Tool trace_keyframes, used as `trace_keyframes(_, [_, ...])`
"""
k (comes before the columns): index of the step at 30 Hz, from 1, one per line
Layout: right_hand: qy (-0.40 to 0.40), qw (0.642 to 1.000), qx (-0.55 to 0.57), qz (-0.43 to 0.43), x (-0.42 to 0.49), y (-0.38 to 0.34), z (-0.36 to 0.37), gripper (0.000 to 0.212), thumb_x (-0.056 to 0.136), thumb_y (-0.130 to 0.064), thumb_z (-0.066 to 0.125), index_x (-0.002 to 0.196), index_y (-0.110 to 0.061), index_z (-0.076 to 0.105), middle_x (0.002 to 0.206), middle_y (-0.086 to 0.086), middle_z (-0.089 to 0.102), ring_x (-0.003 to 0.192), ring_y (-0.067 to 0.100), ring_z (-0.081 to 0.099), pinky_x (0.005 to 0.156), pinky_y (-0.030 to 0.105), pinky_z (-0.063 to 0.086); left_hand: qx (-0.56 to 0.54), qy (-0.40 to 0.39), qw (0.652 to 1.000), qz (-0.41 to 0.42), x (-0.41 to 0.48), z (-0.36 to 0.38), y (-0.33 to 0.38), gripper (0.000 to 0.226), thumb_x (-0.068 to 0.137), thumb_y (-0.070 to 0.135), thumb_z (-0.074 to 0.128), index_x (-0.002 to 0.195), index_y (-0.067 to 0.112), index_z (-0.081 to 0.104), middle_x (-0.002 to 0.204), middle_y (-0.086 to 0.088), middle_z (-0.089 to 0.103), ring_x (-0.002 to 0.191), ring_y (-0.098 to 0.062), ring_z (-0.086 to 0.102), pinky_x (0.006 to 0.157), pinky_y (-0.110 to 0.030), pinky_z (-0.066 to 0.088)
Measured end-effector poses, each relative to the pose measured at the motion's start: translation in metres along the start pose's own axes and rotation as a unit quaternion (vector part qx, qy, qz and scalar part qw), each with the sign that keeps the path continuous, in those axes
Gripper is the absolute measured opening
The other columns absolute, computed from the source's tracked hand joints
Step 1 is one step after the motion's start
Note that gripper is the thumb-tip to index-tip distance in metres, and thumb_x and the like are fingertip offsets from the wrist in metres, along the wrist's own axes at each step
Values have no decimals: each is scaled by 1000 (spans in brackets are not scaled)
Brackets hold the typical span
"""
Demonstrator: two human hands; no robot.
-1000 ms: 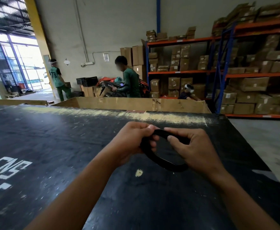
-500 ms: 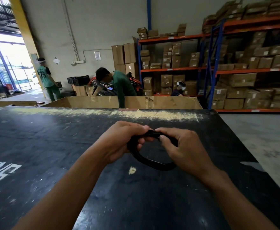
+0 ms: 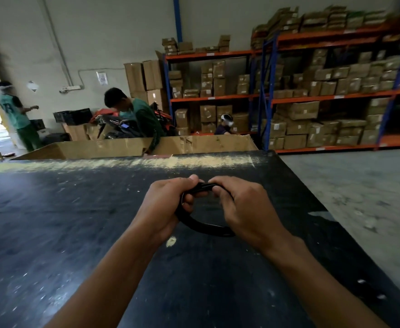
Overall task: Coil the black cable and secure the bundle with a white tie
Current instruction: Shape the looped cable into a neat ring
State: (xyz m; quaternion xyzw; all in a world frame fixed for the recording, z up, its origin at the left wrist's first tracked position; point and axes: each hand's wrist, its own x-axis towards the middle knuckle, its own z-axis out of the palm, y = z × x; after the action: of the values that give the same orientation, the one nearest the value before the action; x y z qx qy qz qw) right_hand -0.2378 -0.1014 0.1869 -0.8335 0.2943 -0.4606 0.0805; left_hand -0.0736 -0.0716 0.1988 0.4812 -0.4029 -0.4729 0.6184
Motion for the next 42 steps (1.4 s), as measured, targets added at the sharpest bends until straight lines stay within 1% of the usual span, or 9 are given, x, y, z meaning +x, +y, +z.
trace_keyframes(4, [11,998,-26,52,-11,-5,-4,17,96,-14,52,100,-12,68,81,5,68,72,23,61,66,46,51,49,-75,995,34,-12,-6,-4,18,92,19,63,95,9,78,90,-17,76,59,-8,58,53,-18,51])
trace_keyframes(9, [-8,989,-42,139,-38,-16,-10,17,94,-18,52,94,-16,70,74,4,70,70,22,64,67,44,51,152,-130,977,76,-40,-6,-18,38,63,41,77,98,26,79,84,-6,79,64,-7,67,62,-18,53])
trace_keyframes(13, [-25,978,-69,193,-71,-26,-15,17,94,-21,53,93,-19,70,74,1,70,70,19,63,67,42,51,199,-129,968,83,-55,0,-42,23,78,24,78,101,26,76,75,-1,78,60,-4,66,60,-17,53])
trace_keyframes(16, [-33,969,-73,232,-96,-36,-20,17,93,-24,53,95,-20,70,75,1,71,69,20,63,66,41,51,145,-143,978,41,-64,2,-59,14,88,12,69,92,23,78,69,-5,77,57,-8,63,58,-18,54])
trace_keyframes(23, [-26,946,-65,315,-149,-48,-29,15,91,-31,60,84,-22,71,69,-3,71,67,15,65,67,38,52,171,-133,976,33,-86,9,-107,8,85,28,74,80,30,80,66,-3,76,53,-7,64,53,-17,52])
trace_keyframes(25, [-34,942,-65,327,-159,-47,-30,16,91,-30,60,83,-22,71,67,-4,70,64,14,64,65,37,51,167,-136,976,11,-90,13,-116,10,86,27,73,79,27,80,64,-1,74,53,-7,62,52,-17,51])
trace_keyframes(31, [-21,941,-65,332,-168,-20,-43,14,91,-26,61,85,-19,72,66,-5,69,60,9,59,60,31,47,-38,-154,970,-182,-89,42,-131,18,93,9,61,86,5,77,68,-6,72,51,-3,56,48,-14,48])
trace_keyframes(37, [-15,945,-49,322,-165,24,-72,12,90,-26,62,82,-22,72,65,-7,69,66,9,65,67,34,53,144,-93,985,5,-77,89,-139,11,93,16,65,88,12,75,66,-1,74,53,-4,57,50,-16,47])
trace_keyframes(42, [-20,956,-48,289,-157,59,-93,13,91,-25,61,82,-22,70,64,-9,65,64,8,61,64,34,50,97,-81,992,-30,-67,126,-146,14,97,15,58,87,10,67,61,4,67,45,-3,47,45,-16,40])
